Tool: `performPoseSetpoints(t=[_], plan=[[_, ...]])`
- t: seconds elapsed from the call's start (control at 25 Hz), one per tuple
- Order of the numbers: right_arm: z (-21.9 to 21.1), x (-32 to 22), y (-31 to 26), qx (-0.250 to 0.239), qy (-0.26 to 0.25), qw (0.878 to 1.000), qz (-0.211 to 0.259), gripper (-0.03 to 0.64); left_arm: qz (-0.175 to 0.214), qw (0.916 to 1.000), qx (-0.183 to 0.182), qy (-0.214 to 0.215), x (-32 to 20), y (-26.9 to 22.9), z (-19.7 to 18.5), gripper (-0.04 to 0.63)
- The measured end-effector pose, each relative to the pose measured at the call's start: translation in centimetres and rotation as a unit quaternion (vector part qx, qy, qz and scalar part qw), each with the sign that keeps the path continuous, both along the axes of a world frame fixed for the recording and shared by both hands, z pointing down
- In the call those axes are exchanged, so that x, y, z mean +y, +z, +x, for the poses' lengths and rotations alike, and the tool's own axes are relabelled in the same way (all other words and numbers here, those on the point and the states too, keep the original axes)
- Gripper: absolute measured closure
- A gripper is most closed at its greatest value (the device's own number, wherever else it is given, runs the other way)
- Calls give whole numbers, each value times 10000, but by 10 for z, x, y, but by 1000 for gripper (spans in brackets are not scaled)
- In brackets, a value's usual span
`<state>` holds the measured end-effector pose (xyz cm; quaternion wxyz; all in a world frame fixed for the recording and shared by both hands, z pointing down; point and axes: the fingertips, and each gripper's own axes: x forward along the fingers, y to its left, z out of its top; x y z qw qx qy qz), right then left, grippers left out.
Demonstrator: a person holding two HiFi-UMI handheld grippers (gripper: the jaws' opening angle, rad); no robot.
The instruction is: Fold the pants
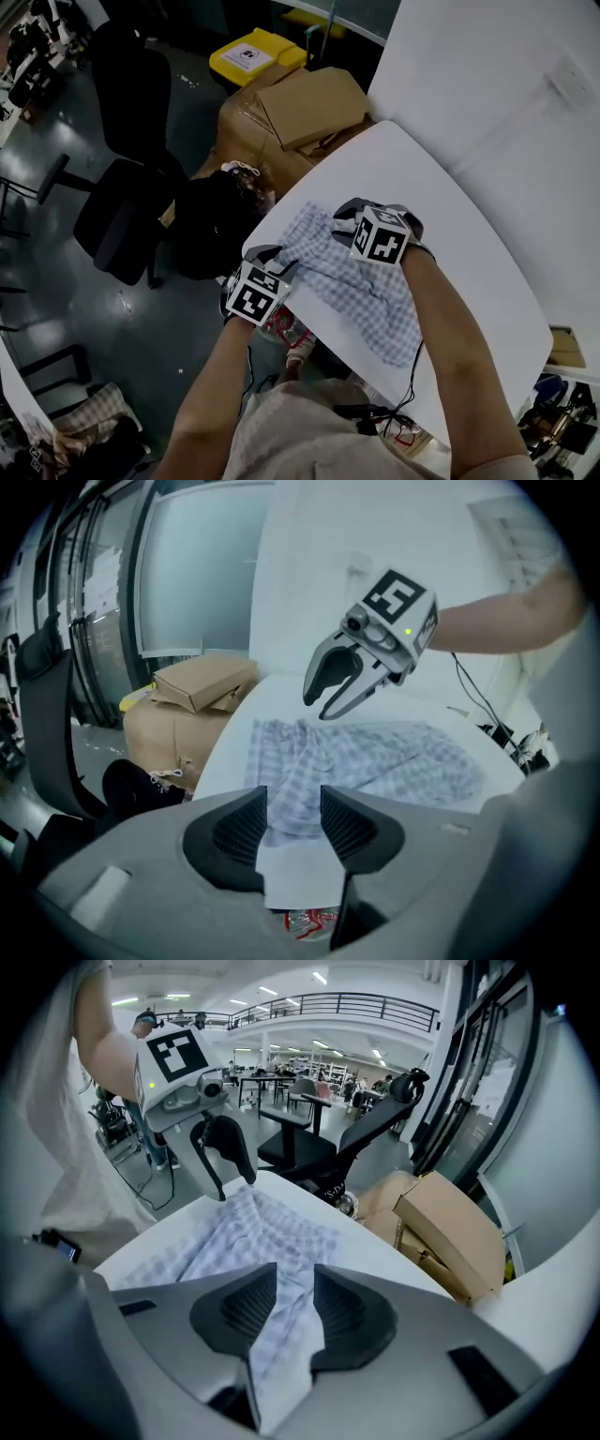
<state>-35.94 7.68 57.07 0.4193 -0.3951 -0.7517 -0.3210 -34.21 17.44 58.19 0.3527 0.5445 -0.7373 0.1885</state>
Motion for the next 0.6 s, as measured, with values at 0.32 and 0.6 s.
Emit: performPoseSetpoints(t=[0.32,0.6], plan=[[-7,12,23,126,-525,9985,111,517,-556,9983,-77,175,0,18,-5,426],[-17,15,17,29,-639,9979,59,597,-1073,9926,-323,477,7,33,-12,562]])
